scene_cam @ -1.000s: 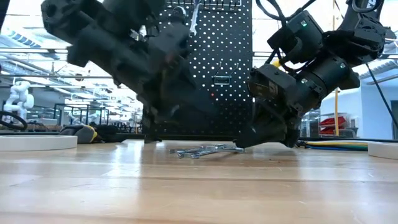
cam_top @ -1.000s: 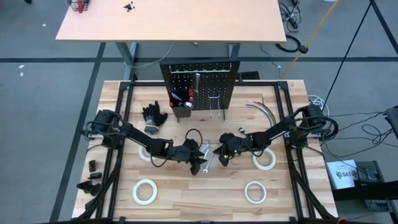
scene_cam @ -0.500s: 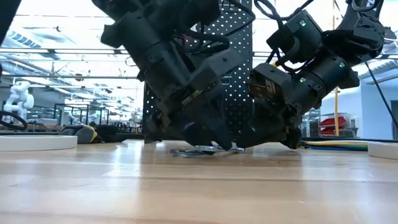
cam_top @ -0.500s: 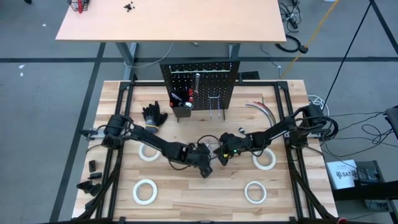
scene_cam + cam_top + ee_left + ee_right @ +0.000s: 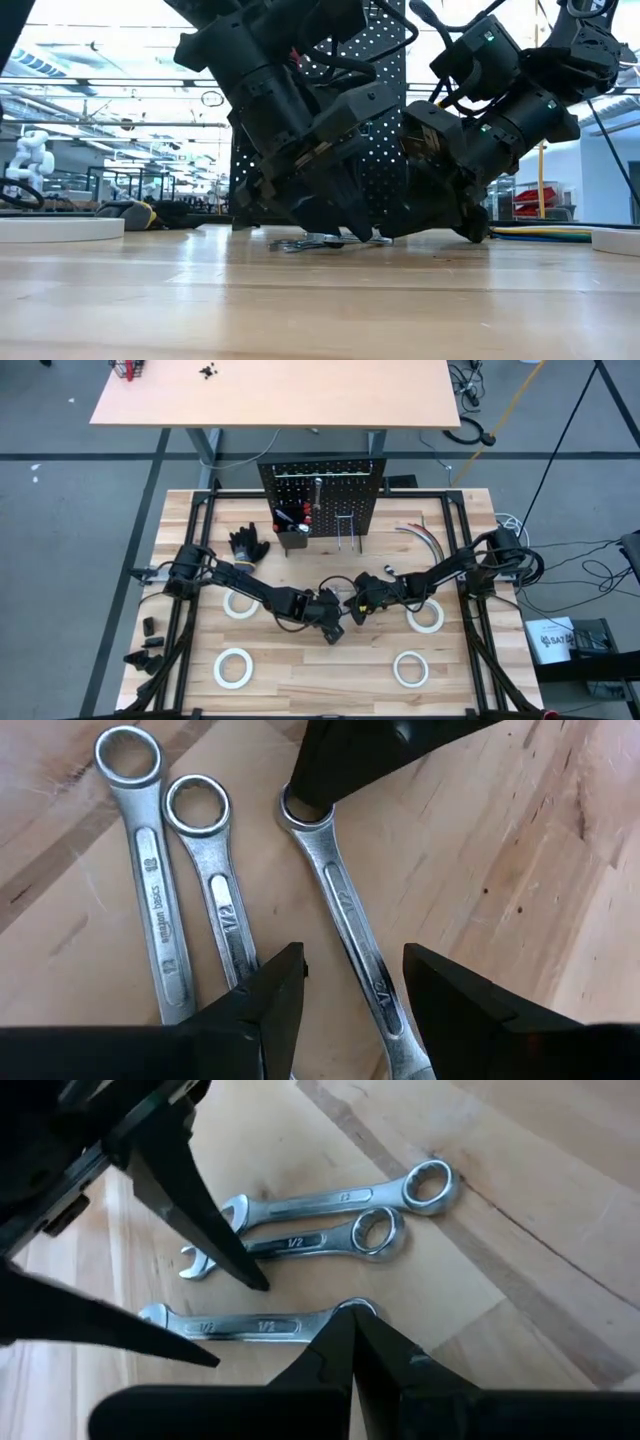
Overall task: Hang tools onto peg board
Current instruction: Hang the wrench on the peg board
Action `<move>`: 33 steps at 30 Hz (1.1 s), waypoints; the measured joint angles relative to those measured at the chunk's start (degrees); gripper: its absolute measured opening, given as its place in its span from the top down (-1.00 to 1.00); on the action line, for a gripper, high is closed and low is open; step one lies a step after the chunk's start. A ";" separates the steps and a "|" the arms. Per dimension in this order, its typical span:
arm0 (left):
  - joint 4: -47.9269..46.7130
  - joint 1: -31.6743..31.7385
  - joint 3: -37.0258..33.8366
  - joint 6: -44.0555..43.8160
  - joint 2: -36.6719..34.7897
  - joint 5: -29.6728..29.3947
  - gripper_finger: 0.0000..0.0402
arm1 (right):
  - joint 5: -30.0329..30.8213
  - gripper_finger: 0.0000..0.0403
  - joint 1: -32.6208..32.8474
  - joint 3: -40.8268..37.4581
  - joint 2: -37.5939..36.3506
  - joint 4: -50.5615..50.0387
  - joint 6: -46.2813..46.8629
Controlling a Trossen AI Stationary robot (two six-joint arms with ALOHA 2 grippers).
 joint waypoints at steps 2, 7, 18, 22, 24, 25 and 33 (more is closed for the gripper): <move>-0.25 -0.17 0.04 -0.62 0.26 0.00 0.13 | 0.34 1.00 -0.02 0.02 0.02 0.30 1.12; -3.86 -0.19 0.23 -1.48 0.35 0.28 0.16 | 1.03 1.00 -0.11 0.04 0.02 0.44 5.51; -4.19 0.20 -0.06 -1.51 0.30 0.82 0.47 | 1.33 1.00 -0.07 -0.01 0.02 1.91 11.77; -6.62 0.23 1.42 0.94 0.38 0.83 0.48 | 1.51 1.00 -0.04 0.04 0.02 1.49 12.00; -8.22 0.25 1.89 2.48 0.38 0.85 0.48 | 1.50 1.00 0.04 0.06 0.02 1.27 12.02; -9.13 0.40 1.92 3.08 0.10 1.01 0.48 | 1.51 1.00 0.15 0.08 0.02 1.03 12.02; -11.07 0.30 1.72 12.63 -1.78 1.13 0.48 | 4.62 1.00 2.54 -0.02 0.11 0.78 7.82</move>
